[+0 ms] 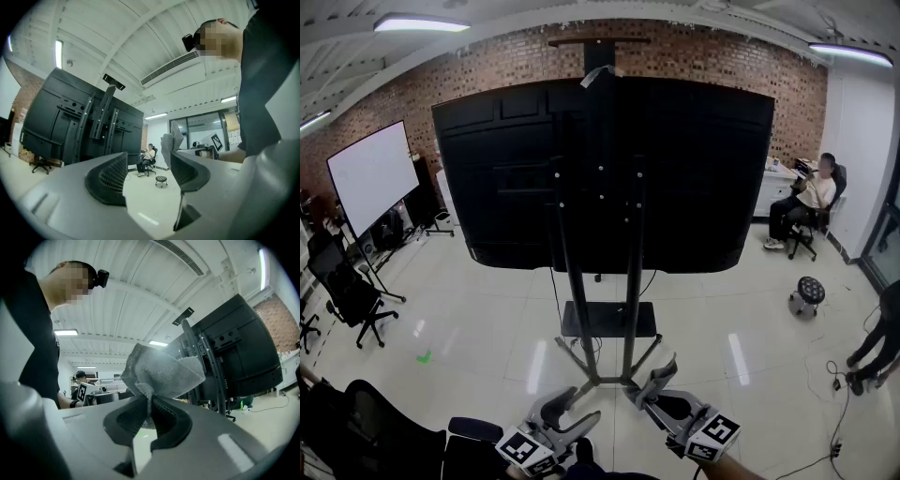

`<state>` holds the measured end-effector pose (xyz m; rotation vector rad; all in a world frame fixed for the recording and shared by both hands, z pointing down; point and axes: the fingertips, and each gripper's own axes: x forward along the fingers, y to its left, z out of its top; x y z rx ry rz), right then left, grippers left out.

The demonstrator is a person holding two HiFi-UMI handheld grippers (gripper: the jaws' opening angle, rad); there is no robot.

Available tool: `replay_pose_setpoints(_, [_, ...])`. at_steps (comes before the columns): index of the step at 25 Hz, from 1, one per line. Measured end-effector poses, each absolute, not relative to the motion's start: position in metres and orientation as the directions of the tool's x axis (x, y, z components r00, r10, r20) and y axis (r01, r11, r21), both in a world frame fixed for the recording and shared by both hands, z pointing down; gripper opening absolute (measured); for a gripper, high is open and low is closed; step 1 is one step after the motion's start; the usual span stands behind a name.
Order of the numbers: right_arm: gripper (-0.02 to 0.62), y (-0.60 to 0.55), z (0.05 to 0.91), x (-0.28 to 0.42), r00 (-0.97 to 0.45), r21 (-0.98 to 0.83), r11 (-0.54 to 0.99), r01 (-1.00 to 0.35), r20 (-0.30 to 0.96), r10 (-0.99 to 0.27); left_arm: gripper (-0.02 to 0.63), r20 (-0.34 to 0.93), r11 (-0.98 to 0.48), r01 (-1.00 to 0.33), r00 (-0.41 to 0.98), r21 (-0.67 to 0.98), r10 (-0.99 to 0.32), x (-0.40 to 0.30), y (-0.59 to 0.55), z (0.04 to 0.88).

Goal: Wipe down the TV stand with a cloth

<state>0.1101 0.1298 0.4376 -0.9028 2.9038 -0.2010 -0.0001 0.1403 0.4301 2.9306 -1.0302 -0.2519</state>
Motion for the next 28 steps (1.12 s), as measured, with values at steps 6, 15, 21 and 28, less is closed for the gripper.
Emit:
replay_pose_setpoints(6, [0.021,0.077,0.435,0.098,-0.813,-0.110,0.812,-0.574,-0.041,-0.580,0.308,-0.133,-0.788,-0.612,0.777,0.067,-0.615,-0.019,0.084,0.425])
replay_pose_setpoints(15, [0.021,-0.038,0.386,0.057,-0.788,-0.009,0.791,-0.611,-0.077,-0.610,0.308,-0.232,-0.837,-0.545,0.821,-0.046,-0.522,-0.054,-0.038,0.361])
replay_pose_setpoints(21, [0.021,-0.104,0.330,0.036,-0.760,0.136,0.748,-0.649,-0.149,-0.632,0.308,-0.252,-0.867,-0.485,0.858,-0.110,-0.448,-0.069,-0.102,0.321])
replay_pose_setpoints(28, [0.021,-0.158,0.260,0.023,-0.757,0.291,0.703,-0.649,-0.154,-0.635,0.308,-0.288,-0.874,-0.436,0.883,-0.216,-0.370,-0.062,-0.141,0.269])
